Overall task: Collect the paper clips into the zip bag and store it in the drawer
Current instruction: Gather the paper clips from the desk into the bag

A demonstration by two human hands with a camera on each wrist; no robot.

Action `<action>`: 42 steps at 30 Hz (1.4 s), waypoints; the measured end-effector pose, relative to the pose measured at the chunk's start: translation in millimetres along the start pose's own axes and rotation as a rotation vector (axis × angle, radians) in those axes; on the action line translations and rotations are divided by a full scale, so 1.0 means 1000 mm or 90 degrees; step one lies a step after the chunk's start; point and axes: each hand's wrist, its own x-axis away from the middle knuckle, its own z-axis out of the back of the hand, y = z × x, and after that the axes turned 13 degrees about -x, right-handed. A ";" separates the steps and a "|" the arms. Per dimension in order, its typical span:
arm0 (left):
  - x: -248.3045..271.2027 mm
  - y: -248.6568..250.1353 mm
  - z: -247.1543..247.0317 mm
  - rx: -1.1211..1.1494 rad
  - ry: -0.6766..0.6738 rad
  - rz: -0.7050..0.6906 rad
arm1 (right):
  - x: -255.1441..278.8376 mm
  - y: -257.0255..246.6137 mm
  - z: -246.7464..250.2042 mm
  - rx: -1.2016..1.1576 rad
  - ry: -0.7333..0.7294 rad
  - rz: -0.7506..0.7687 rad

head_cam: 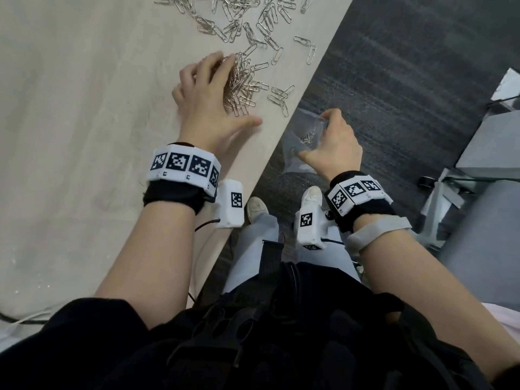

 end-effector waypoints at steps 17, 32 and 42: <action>0.002 0.049 -0.020 0.027 0.083 -0.026 | 0.014 0.013 0.010 0.012 -0.004 0.004; 0.002 0.044 -0.017 0.075 0.066 -0.097 | 0.004 -0.002 0.005 0.022 -0.001 0.003; 0.010 0.057 -0.025 0.126 0.086 -0.171 | 0.008 -0.009 0.001 0.026 -0.003 0.011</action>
